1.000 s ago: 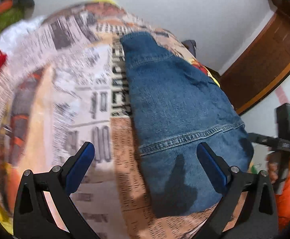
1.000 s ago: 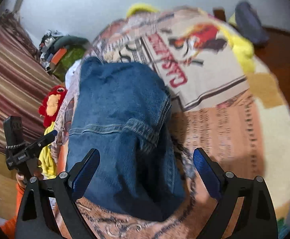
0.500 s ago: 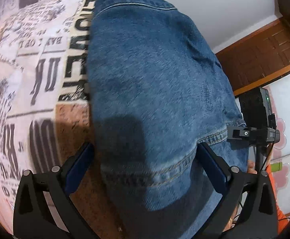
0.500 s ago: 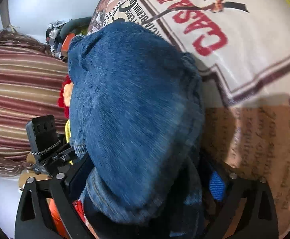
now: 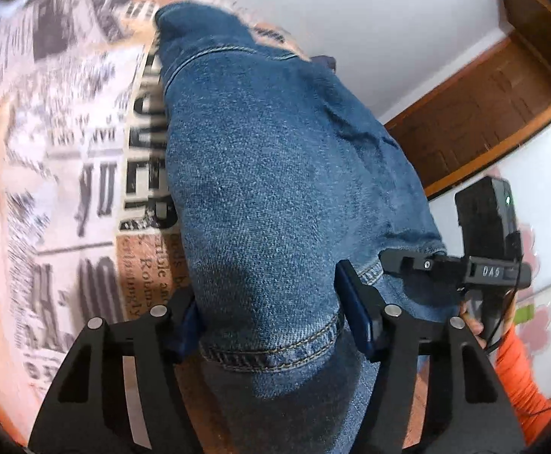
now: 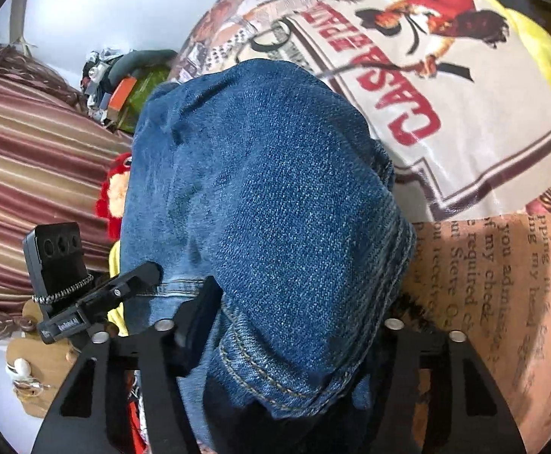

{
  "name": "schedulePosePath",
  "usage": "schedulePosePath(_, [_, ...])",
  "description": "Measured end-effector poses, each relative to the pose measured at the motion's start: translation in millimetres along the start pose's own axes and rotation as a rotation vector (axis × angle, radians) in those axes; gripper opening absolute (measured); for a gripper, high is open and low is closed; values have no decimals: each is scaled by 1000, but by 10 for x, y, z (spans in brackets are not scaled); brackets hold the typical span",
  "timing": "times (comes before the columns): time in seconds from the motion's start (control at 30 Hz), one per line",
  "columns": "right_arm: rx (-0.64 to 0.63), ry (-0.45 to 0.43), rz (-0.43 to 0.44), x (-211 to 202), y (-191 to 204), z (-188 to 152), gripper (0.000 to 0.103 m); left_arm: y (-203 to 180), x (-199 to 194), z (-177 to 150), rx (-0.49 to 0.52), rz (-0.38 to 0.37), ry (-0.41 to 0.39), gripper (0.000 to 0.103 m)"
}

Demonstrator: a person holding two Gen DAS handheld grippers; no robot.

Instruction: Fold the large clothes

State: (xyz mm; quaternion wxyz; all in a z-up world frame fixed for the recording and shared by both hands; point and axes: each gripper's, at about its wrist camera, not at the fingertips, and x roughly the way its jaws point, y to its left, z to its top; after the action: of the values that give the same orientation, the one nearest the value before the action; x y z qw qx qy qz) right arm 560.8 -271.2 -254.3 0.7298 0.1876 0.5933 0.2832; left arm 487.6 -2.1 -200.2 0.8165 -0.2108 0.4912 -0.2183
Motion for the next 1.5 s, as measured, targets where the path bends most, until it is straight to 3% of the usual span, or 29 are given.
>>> schedulePosePath(0.2, [-42, -38, 11, -226, 418, -113, 51, -208, -607, -47, 100, 33, -83, 61])
schedulePosePath(0.5, [-152, -93, 40, -420, 1391, -294, 51, -120, -1498, -109, 127, 64, -186, 61])
schedulePosePath(0.83, [-193, -3, 85, 262, 2241, -564, 51, 625, -2191, -501, 25, 137, -217, 61])
schedulePosePath(1.1, [-184, 149, 78, 1262, 2471, -727, 51, 1492, -2265, -914, -129, 190, -164, 61])
schedulePosePath(1.37, [-215, 259, 14, 2075, 2402, -700, 51, 2215, -1842, -1156, -235, 209, -73, 62])
schedulePosePath(1.5, [-239, 276, 32, 2291, 2272, -586, 54, 2561, -1696, -1272, -306, 152, -86, 66])
